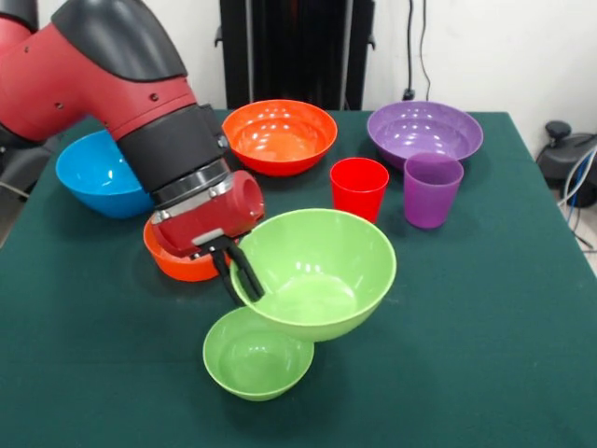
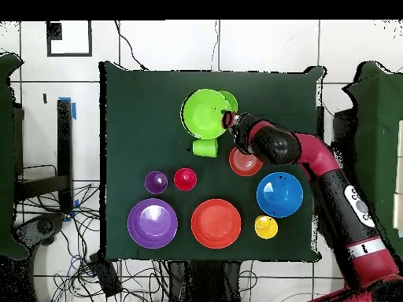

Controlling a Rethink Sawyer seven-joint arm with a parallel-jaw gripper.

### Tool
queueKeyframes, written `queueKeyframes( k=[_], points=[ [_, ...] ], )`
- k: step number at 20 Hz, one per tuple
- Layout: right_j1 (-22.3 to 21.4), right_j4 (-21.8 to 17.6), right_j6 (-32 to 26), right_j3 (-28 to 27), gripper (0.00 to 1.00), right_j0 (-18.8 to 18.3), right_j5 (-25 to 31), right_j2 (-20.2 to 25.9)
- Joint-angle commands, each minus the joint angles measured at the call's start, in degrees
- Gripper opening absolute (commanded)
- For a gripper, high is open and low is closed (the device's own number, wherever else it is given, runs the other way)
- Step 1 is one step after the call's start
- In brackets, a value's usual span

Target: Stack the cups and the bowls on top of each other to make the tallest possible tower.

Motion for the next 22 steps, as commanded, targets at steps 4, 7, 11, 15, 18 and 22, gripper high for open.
queueKeyframes(
  k=[4,7,11,15,18,22],
  points=[
    [2.08,-0.12,-14.67,-7.07,0.0,-1.49,4.77,-2.66],
    [1.98,-1.22,-15.19,-8.17,0.0,-0.74,4.82,-3.14],
    [3.84,-1.71,-15.6,-9.95,0.0,-0.09,4.86,-3.85],
    [6.07,-2.89,-16.48,-11.85,0.0,0.55,4.09,-4.67],
    [7.18,-3.59,-16.94,-12.97,0.0,0.99,3.86,-5.13],
    [7.81,-4.52,-16.52,-13.01,0.0,1.27,3.08,-5.78]
  ],
)
